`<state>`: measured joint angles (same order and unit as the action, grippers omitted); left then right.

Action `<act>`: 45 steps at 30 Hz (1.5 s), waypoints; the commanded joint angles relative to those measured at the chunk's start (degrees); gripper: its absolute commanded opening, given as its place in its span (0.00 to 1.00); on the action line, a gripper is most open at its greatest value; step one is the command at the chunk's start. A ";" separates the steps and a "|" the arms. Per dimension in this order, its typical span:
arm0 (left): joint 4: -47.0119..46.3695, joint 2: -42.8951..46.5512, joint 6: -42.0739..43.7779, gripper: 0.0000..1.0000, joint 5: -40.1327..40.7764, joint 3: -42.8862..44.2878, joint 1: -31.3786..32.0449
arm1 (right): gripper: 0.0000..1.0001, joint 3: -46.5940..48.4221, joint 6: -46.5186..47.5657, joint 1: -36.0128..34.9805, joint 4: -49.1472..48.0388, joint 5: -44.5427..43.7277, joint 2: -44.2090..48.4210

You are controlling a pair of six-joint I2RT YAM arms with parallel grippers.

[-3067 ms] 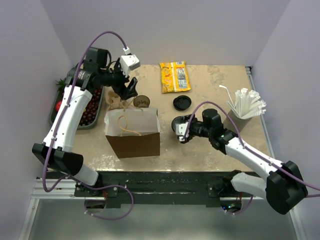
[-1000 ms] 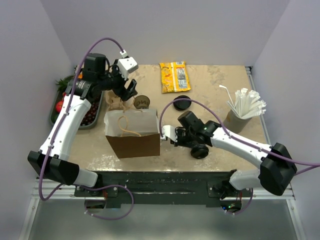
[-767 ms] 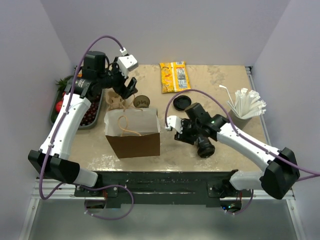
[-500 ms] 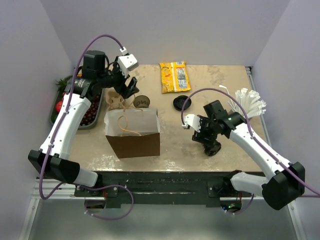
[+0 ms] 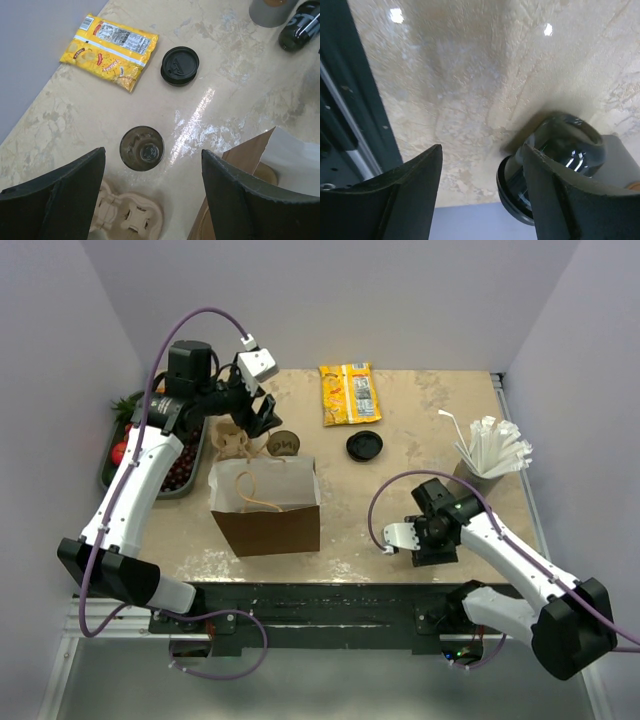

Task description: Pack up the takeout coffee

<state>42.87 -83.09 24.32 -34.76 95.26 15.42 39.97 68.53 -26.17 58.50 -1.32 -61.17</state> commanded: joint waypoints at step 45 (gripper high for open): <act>-29.77 -37.56 -45.12 0.82 30.36 21.79 51.46 | 0.63 54.35 -58.77 21.42 -17.02 -26.63 7.81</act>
<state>19.92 -115.57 -7.44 -10.02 107.35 67.18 98.26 12.36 -6.26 41.91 -26.20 -56.01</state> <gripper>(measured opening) 0.812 0.632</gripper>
